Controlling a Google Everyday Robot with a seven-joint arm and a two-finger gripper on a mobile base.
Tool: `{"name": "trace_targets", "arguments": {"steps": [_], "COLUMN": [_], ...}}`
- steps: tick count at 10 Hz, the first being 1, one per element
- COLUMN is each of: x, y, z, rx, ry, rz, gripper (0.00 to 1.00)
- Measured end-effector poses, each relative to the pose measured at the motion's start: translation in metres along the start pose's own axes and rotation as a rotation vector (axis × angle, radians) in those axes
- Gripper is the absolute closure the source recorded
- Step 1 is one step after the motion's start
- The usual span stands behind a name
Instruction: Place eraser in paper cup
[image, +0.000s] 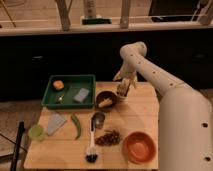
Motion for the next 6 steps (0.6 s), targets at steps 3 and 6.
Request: {"name": "trace_targets", "arguments": {"steps": [3,6], "x": [-0.0007,0.0000], "y": [0.0000,-0.0009], "z": [-0.0047,-0.0085], "rx": [0.007,0.013], "ry": [0.000,-0.002], "rz": [0.007,0.008], "gripper": [0.20,0.20]}}
